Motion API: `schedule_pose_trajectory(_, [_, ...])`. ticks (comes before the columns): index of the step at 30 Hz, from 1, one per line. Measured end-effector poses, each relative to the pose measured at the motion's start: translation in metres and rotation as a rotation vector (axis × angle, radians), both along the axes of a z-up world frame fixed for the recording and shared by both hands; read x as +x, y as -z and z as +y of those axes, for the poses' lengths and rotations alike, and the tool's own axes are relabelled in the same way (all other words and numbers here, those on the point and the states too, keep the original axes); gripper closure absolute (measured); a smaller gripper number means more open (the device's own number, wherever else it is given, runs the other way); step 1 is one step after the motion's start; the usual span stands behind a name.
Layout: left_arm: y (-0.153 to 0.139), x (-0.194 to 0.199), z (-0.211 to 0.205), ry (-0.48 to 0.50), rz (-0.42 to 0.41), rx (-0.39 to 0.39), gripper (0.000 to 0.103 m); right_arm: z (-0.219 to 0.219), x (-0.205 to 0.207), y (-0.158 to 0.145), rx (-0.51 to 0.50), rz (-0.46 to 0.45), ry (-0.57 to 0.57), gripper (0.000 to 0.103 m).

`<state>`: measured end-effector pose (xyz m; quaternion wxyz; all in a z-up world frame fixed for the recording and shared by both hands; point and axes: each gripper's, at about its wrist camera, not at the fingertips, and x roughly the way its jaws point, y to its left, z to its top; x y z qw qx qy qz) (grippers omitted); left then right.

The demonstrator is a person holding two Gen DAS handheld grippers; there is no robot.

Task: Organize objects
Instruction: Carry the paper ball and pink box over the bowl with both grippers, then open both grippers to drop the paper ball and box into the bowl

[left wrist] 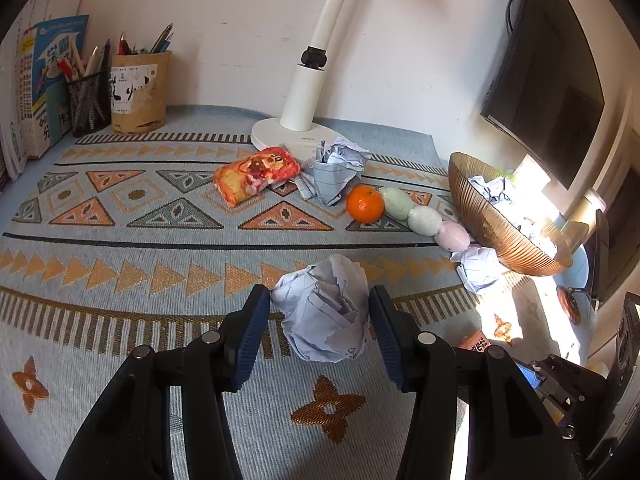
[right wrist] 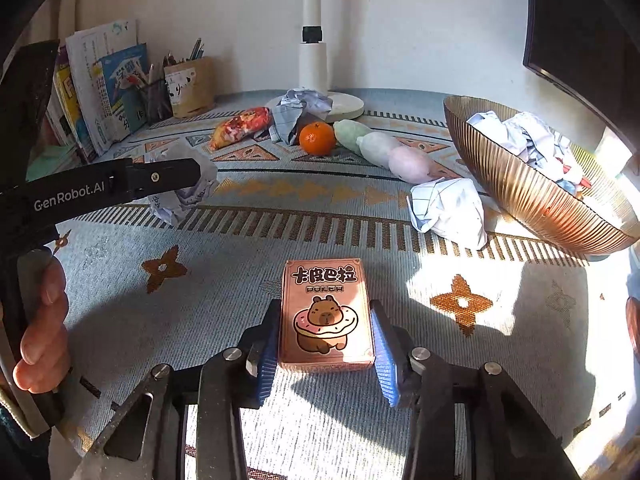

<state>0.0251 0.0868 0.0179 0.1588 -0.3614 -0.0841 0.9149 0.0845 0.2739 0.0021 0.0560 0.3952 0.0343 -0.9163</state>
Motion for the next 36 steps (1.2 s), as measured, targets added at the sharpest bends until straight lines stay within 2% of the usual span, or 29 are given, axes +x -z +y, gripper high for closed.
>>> schedule_pose_trajectory(4, [-0.006, 0.003, 0.007, 0.007, 0.012, -0.018, 0.054, 0.011, 0.010, -0.018, -0.012, 0.021, -0.012, 0.063])
schedule_pose_trajectory(7, [-0.030, -0.003, 0.021, 0.068, 0.017, 0.036, 0.054, 0.044, 0.017, -0.056, -0.040, 0.105, 0.042, 0.063])
schedule_pose_trajectory(11, [-0.080, -0.018, 0.071, 0.163, 0.118, 0.051, 0.054, 0.109, 0.013, -0.119, -0.066, 0.248, 0.215, 0.063])
schedule_pose_trajectory(14, [-0.102, -0.034, 0.126, 0.246, 0.167, 0.023, 0.054, 0.160, -0.005, -0.149, -0.064, 0.300, 0.377, 0.063])
schedule_pose_trajectory(18, [-0.101, -0.060, 0.195, 0.341, 0.158, -0.005, 0.054, 0.216, -0.044, -0.148, -0.127, 0.241, 0.500, 0.063])
schedule_pose_trajectory(24, [-0.075, -0.089, 0.254, 0.388, 0.099, -0.035, 0.051, 0.249, -0.083, -0.128, -0.179, 0.166, 0.541, 0.062])
schedule_pose_trajectory(26, [-0.071, -0.092, 0.260, 0.398, 0.096, -0.031, 0.045, 0.254, -0.092, -0.122, -0.179, 0.125, 0.530, 0.052])
schedule_pose_trajectory(27, [-0.071, -0.093, 0.261, 0.400, 0.093, -0.039, 0.038, 0.255, -0.092, -0.121, -0.174, 0.118, 0.532, 0.052])
schedule_pose_trajectory(28, [-0.072, -0.092, 0.259, 0.399, 0.093, -0.045, 0.023, 0.254, -0.089, -0.120, -0.168, 0.122, 0.532, 0.052])
schedule_pose_trajectory(29, [-0.074, -0.089, 0.254, 0.398, 0.099, -0.039, 0.019, 0.253, -0.086, -0.120, -0.166, 0.129, 0.522, 0.052])
schedule_pose_trajectory(33, [-0.083, -0.074, 0.217, 0.356, 0.098, -0.002, 0.018, 0.236, -0.064, -0.129, -0.183, 0.162, 0.487, 0.052])
schedule_pose_trajectory(36, [-0.089, -0.057, 0.172, 0.301, 0.099, 0.025, 0.017, 0.208, -0.046, -0.142, -0.205, 0.202, 0.415, 0.040])
